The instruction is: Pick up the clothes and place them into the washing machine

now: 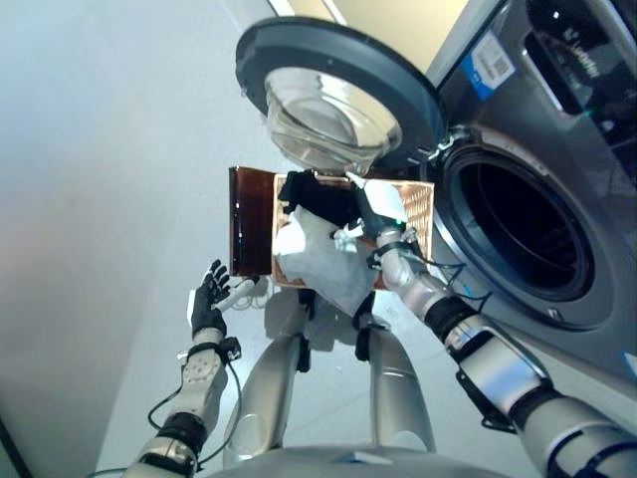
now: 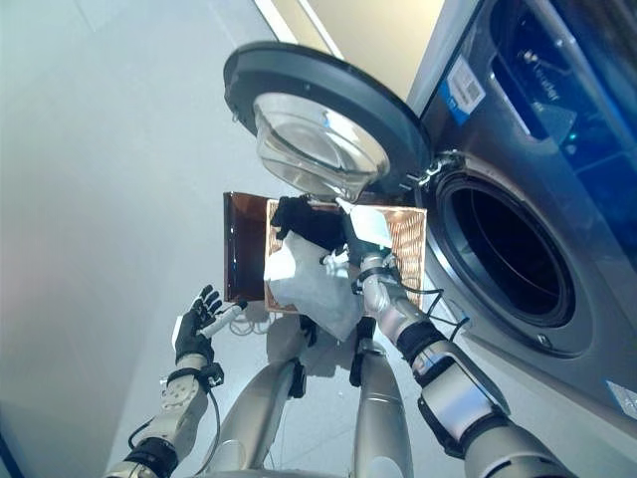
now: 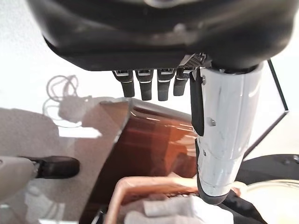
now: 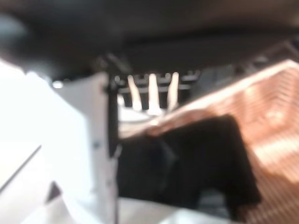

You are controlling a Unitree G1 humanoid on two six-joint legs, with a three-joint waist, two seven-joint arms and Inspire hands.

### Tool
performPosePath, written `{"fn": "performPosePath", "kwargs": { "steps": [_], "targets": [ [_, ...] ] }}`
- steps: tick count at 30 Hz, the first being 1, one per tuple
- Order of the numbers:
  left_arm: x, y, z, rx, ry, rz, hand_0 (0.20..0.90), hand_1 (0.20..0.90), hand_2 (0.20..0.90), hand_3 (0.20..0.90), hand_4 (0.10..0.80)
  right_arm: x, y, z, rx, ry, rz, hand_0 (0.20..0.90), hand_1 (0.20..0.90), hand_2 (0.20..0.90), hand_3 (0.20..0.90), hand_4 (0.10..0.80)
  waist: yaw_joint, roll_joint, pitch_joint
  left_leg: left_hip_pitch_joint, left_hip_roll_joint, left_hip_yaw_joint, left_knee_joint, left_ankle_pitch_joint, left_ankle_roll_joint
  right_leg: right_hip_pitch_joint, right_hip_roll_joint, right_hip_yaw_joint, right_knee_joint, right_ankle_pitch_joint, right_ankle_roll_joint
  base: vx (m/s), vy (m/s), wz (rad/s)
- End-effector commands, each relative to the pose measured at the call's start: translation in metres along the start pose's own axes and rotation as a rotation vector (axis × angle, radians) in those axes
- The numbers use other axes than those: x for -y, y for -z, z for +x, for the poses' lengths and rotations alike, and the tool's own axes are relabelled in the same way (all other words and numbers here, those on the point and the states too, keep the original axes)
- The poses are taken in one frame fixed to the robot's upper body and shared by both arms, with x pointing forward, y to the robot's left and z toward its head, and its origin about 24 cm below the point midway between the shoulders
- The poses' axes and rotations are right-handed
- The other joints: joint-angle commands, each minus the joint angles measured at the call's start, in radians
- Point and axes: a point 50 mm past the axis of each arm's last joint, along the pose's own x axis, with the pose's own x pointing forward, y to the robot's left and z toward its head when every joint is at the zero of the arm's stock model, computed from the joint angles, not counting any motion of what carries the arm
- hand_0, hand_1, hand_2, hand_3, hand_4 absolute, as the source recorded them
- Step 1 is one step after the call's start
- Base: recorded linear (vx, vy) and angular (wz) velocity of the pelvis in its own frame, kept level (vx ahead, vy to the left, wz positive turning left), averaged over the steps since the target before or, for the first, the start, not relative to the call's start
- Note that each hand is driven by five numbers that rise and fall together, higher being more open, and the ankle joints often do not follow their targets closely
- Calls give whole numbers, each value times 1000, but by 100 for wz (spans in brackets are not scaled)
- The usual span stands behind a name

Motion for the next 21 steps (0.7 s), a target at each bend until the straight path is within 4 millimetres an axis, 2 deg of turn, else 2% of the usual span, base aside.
{"fn": "performPosePath", "kwargs": {
  "steps": [1, 12, 17, 18, 19, 21],
  "targets": [
    [-20, -18, 0, 103, -49, 0, 900, 900, 900, 900, 800, 26, -22, 17, 72, 134, 53, 900, 900, 900, 900, 800, 20, 17, -15, -64, -15, 33, 77, -54, -64, 19, -6, -6, -156, 125, 28, -39, 16, -1],
    [-22, -32, 1, 165, -29, -7, 900, 900, 900, 900, 800, 59, -24, 32, 68, 240, 55, 900, 900, 900, 900, 800, 22, 30, 18, -126, -19, 34, 90, -46, -63, -48, -10, -3, -132, 135, 25, -21, 5, 0],
    [-23, -35, 1, 176, -21, -3, 900, 900, 900, 900, 800, 65, -22, 36, 51, 242, 49, 900, 900, 900, 900, 800, 22, 32, 26, -131, -22, 27, 98, -66, -70, -57, -11, 1, -112, 112, 31, 20, -1, 2],
    [-23, -36, 1, 178, -21, -4, 900, 900, 900, 900, 800, 66, -23, 37, 53, 244, 49, 900, 900, 900, 900, 800, 21, 32, 27, -146, -21, 34, 99, -46, -63, -70, -12, -4, -116, 132, 23, -13, -7, 3],
    [-23, -37, 1, 184, -20, -5, 900, 900, 900, 900, 800, 68, -23, 39, 50, 239, 48, 900, 900, 900, 900, 800, 22, 33, 29, -138, -22, 27, 100, -66, -70, -66, -13, 2, -107, 112, 31, 0, 0, 0],
    [-25, -39, 2, 189, -20, -1, 900, 900, 900, 900, 800, 71, -25, 41, 57, 233, 45, 900, 900, 900, 900, 800, 24, 32, 33, -146, -22, 26, 103, -65, -70, -74, -14, 0, -104, 114, 30, 29, -3, 1]
  ]
}}
